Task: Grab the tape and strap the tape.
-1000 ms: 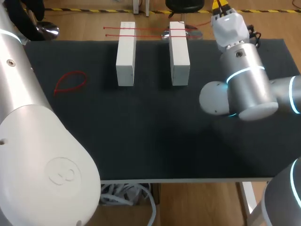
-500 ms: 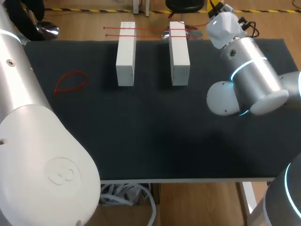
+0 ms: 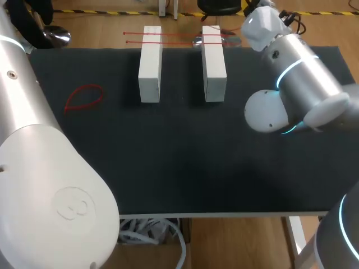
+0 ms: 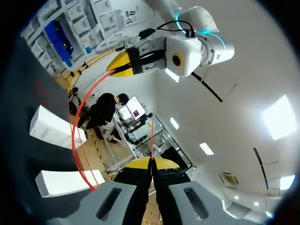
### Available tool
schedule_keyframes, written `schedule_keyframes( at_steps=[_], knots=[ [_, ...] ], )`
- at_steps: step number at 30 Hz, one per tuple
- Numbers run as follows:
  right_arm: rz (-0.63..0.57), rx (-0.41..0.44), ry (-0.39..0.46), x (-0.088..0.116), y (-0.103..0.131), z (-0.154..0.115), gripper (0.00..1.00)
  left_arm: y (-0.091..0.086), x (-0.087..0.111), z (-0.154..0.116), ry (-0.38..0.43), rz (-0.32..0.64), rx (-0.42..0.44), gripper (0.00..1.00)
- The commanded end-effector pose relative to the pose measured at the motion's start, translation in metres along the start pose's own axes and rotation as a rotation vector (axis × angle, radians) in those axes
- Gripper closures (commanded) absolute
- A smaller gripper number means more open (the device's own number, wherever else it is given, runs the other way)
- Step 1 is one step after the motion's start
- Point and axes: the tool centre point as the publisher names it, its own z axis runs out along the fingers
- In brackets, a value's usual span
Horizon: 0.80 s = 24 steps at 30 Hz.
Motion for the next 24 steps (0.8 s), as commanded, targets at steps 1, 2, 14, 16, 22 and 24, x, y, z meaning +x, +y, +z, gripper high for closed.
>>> schedule_keyframes(
  at_steps=[1,2,14,16,22,24],
  knots=[
    [-0.002,-0.009,0.023,-0.004,-0.003,0.000,1.00,-0.001,-0.001,-0.002,0.004,-0.001,-0.005,1.00],
    [-0.002,-0.009,0.023,-0.004,-0.003,0.000,1.00,-0.001,-0.001,-0.002,0.004,-0.001,-0.005,1.00],
    [-0.002,-0.009,0.023,-0.004,-0.003,0.000,1.00,-0.001,-0.001,-0.002,0.004,-0.001,-0.005,1.00],
    [-0.002,-0.009,0.023,-0.004,-0.003,0.000,1.00,-0.001,-0.001,-0.002,0.004,-0.001,-0.005,1.00],
    [-0.208,0.075,0.131,-0.003,0.009,0.003,1.00,-0.001,-0.001,-0.002,0.004,-0.001,-0.005,1.00],
    [-0.351,0.111,0.186,-0.002,0.020,0.005,1.00,-0.001,-0.001,-0.002,0.004,-0.001,-0.005,1.00]
  ],
)
